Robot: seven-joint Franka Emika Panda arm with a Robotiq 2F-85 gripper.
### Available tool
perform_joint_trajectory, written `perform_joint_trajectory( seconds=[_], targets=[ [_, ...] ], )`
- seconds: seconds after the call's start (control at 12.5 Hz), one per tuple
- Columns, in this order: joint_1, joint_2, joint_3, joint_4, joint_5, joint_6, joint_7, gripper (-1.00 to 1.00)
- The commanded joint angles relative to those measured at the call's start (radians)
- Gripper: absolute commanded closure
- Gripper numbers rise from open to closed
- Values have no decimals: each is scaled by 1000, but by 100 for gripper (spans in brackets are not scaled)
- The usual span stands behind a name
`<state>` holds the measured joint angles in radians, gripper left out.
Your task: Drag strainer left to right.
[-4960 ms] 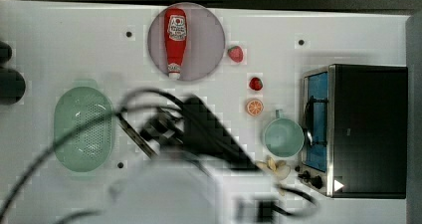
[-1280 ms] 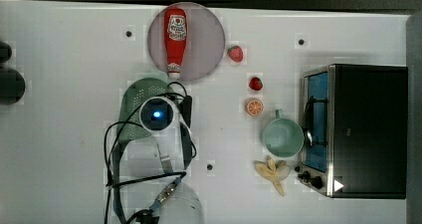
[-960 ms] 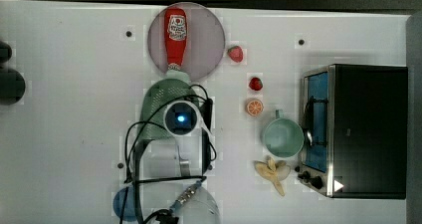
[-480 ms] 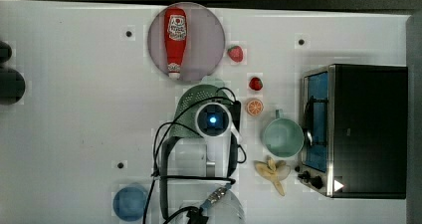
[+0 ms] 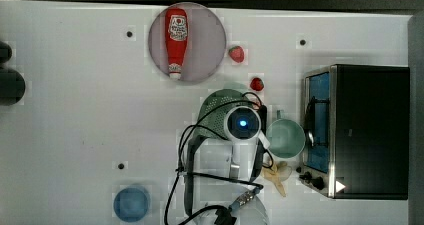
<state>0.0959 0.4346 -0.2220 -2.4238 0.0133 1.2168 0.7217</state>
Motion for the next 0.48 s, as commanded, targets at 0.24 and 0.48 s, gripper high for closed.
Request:
perform_joint_trajectory(
  seconds=[0.24, 0.48],
  targets=[
    [17, -41, -39, 21, 2, 0, -128, -100],
    [17, -160, 26, 22, 0, -78, -297, -100]
  ],
)
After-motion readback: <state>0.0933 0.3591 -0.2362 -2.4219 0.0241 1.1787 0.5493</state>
